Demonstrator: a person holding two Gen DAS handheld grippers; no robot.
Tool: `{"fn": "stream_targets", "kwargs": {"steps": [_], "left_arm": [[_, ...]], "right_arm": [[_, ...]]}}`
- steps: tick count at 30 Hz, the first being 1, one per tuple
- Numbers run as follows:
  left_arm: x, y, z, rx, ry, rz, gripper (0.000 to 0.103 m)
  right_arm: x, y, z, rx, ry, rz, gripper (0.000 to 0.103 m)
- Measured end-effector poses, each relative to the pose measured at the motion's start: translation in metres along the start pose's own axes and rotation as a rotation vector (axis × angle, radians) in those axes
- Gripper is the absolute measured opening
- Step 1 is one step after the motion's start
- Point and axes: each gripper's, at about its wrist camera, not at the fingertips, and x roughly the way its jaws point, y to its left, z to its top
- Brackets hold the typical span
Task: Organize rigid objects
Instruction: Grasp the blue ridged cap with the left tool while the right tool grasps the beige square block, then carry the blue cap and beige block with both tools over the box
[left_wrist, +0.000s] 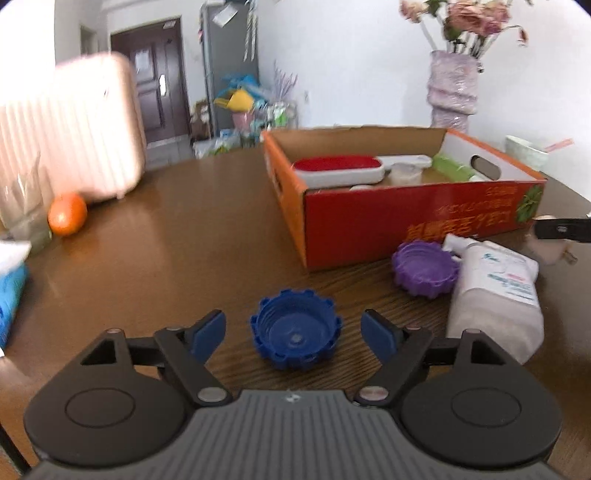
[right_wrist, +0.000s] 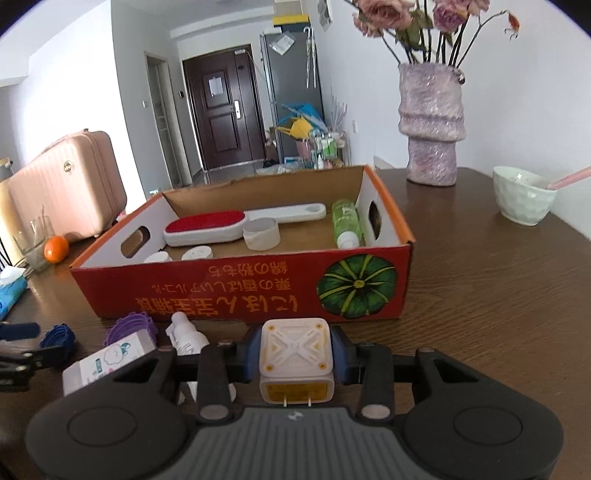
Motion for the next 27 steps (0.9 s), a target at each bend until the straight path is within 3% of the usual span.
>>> {"fn": "stream_targets", "kwargs": {"steps": [2, 3, 7, 14, 23, 27], "left_arm": [[0.004, 0.004, -0.003, -0.014, 0.015, -0.004, 0.060], [0.005, 0.004, -0.004, -0.011, 0.019, -0.002, 0.055], [-0.004, -0.001, -0.007, 0.004, 0.001, -0.009, 0.055], [-0.044, -0.022, -0.011, -0.061, -0.063, -0.002, 0.055], [-0.104, -0.044, -0.011, -0.136, -0.160, -0.028, 0.055], [-0.120, -0.058, -0.012, -0.109, -0.169, -0.026, 0.055]], "right_arm": [[-0.013, -0.001, -0.004, -0.004, -0.024, 0.003, 0.038], [-0.019, -0.001, -0.006, -0.004, -0.035, 0.007, 0.038], [-0.047, 0.006, -0.017, -0.018, -0.072, 0.036, 0.038], [-0.099, 0.022, -0.038, -0.065, -0.145, 0.101, 0.038], [-0.139, 0.004, -0.062, -0.006, -0.185, 0.105, 0.038], [-0.147, -0.011, -0.070, 0.042, -0.183, 0.104, 0.038]]}}
